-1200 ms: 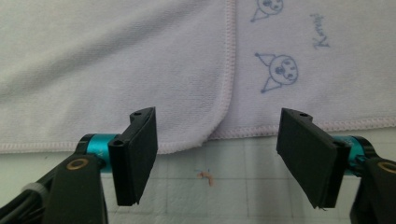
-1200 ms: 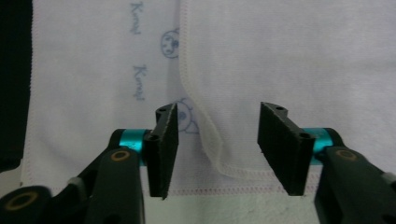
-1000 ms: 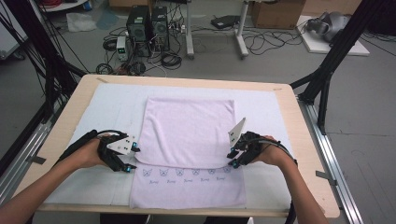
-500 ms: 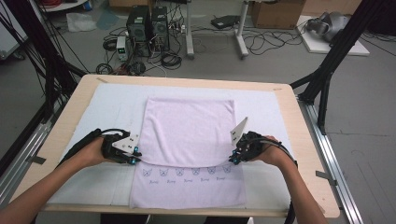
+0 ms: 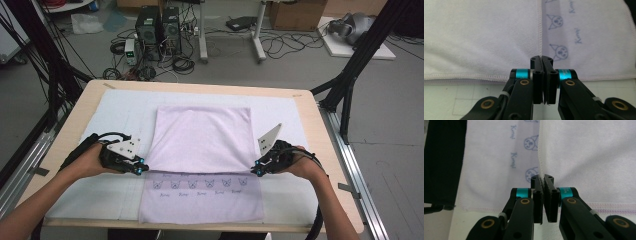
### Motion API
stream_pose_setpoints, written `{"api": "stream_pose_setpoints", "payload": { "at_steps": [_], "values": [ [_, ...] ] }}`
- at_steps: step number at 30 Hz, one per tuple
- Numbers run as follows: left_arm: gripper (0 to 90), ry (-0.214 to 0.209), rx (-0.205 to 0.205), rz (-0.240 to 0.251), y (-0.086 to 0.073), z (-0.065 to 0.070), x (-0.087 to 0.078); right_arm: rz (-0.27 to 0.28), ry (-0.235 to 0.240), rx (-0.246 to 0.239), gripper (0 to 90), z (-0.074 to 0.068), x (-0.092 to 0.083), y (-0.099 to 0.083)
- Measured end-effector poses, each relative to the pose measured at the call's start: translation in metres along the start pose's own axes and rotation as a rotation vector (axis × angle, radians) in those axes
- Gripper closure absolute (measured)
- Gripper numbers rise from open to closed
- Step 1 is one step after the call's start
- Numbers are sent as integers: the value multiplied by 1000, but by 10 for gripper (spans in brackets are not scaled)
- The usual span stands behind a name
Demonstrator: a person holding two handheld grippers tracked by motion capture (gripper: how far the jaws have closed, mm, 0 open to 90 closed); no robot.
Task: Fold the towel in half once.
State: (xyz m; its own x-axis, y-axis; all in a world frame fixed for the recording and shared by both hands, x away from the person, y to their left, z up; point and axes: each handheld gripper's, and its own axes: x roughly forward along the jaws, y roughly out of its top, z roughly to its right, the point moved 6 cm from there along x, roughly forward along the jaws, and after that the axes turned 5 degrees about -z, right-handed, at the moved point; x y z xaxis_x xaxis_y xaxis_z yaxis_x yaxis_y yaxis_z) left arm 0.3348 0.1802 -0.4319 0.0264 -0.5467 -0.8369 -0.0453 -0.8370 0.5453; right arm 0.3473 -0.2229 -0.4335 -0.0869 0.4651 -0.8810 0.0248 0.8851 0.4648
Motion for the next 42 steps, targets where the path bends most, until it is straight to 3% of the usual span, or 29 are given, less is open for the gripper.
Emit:
{"api": "stream_pose_setpoints", "payload": {
  "at_steps": [4,13,20,29,34,40,42],
  "values": [
    [872,-12,-4,23,4,9,-7,6,-3,-11,870,-11,-6,0],
    [873,-61,-12,66,3,37,-17,25,43,-67,870,-45,-16,6],
    [872,-62,-26,69,0,44,-13,47,27,-50,868,-54,-11,3],
    [873,-117,19,58,1,68,-6,32,109,-61,868,-73,-2,-4],
    [873,-126,24,70,1,76,-7,33,127,-89,868,-81,1,-3],
    [874,-174,62,70,2,91,-9,26,207,-136,868,-96,4,-1],
    [872,-185,74,72,0,94,-5,18,214,-131,859,-98,6,-2]
  ]
}}
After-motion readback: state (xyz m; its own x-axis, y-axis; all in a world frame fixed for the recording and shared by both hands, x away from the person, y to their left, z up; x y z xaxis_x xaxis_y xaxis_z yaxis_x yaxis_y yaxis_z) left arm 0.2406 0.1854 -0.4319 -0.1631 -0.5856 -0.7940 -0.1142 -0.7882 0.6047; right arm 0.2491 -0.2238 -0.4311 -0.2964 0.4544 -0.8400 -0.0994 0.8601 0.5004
